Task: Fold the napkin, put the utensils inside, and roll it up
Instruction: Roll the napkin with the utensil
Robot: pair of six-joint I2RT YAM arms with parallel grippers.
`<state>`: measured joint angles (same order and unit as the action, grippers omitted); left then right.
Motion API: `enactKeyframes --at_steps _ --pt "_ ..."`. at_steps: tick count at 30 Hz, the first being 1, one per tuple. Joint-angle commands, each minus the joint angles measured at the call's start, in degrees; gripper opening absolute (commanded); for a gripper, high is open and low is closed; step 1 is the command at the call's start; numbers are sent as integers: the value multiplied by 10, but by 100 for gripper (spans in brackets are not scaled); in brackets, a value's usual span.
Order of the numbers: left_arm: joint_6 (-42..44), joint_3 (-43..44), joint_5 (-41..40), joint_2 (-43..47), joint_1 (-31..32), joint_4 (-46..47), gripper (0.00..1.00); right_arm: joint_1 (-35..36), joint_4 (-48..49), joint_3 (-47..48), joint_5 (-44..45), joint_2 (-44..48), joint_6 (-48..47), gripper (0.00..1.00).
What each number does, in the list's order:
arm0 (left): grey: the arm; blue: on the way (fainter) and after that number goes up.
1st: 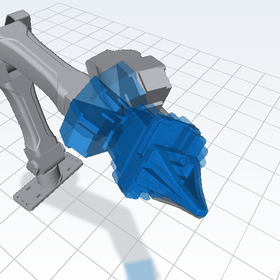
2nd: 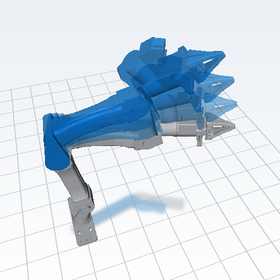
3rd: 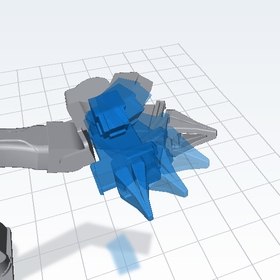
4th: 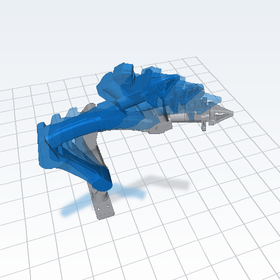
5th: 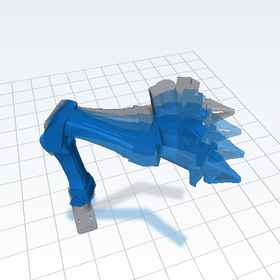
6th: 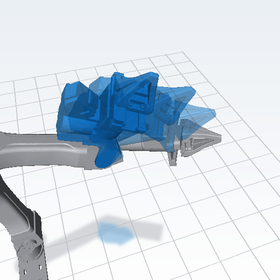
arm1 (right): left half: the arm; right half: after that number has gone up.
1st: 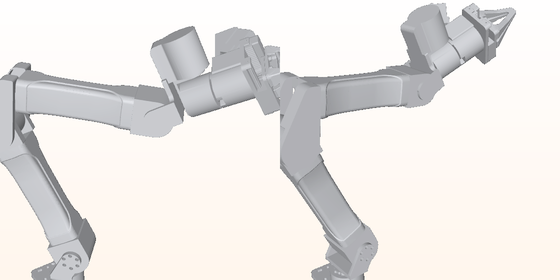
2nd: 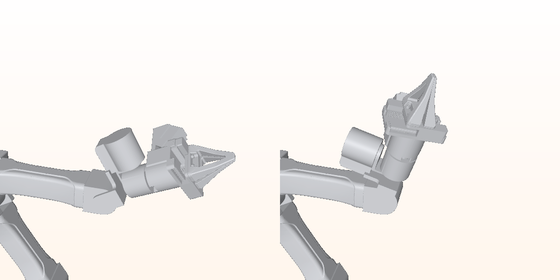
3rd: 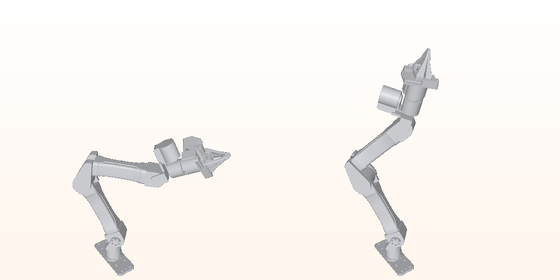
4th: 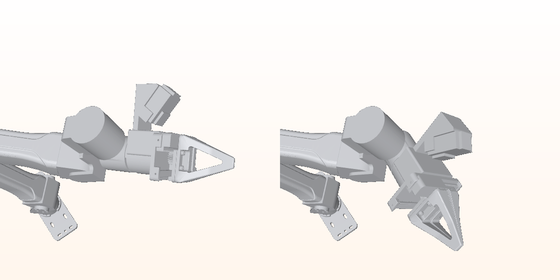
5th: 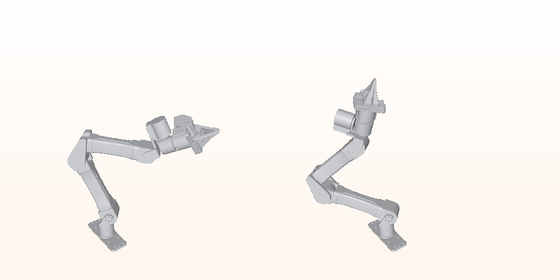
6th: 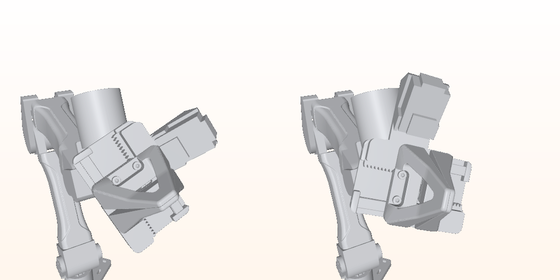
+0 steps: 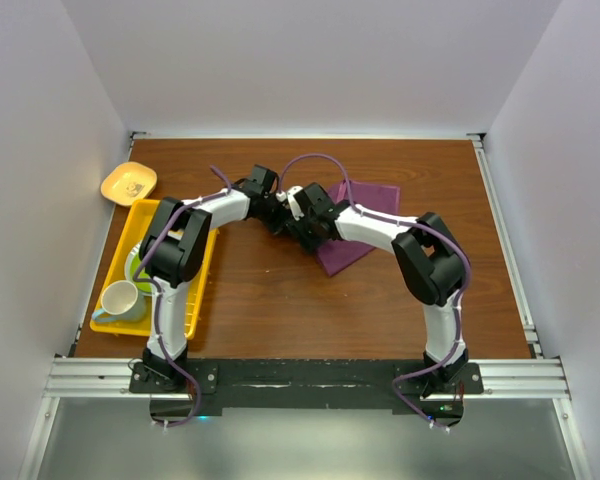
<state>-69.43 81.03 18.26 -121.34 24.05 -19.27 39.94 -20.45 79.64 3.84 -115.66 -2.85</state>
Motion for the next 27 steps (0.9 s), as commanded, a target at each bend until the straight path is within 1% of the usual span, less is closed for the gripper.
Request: enactKeyframes --at_steps 1,4,5,6,7,10,12,13,14,15,16,17,18,19,20,21,22,24,25,27 --pt "1 -11 8 22 -4 -38 6 -3 -3 3 36 -25 14 43" --pt "-3 -9 12 26 -8 -40 6 -3 0 -25 37 -17 25 29" --pt "-4 -5 13 27 -8 -41 6 -3 3 -36 33 -17 24 26" --pt "-4 -4 14 28 -8 -42 6 -3 3 -38 27 -19 42 22" --pt "-6 -4 15 29 -9 -43 6 -3 4 -40 11 -25 44 14" --pt "-3 -3 17 36 -13 -44 7 -6 -7 -27 -23 -43 50 0" --pt "8 3 12 39 -18 -53 10 -15 -16 -14 -86 -48 62 0" --pt "25 5 9 44 -21 -57 18 -20 -20 -10 -109 -51 68 0" --pt "36 15 -5 48 -23 -68 22 -34 -20 -6 -170 -54 83 0" --pt "47 19 -12 51 -28 -73 27 -43 -15 -7 -204 -55 92 0" --pt "67 24 -17 62 -30 -77 35 -59 -11 -5 -234 -57 101 0" --pt "76 25 -25 69 -32 -78 39 -69 -8 -3 -294 -63 116 0" --pt "85 26 -26 74 -37 -75 43 -76 -8 -2 -318 -67 123 0" --pt "104 27 -30 88 -37 -71 50 -90 -2 0 -342 -68 129 0" --pt "114 30 -35 94 -38 -72 54 -96 1 2 -362 -73 139 0" --pt "123 31 -34 101 -39 -73 58 -103 3 3 -402 -76 145 0" --pt "138 32 -35 109 -40 -80 60 -120 15 1 -424 -79 152 0" --pt "141 26 -33 117 -40 -82 64 -136 23 1 -478 -91 170 0" --pt "139 12 -24 122 -40 -74 66 -149 30 -1 -488 -95 175 0" --pt "134 4 -12 118 -40 -68 73 -159 33 -1 -506 -105 179 0"
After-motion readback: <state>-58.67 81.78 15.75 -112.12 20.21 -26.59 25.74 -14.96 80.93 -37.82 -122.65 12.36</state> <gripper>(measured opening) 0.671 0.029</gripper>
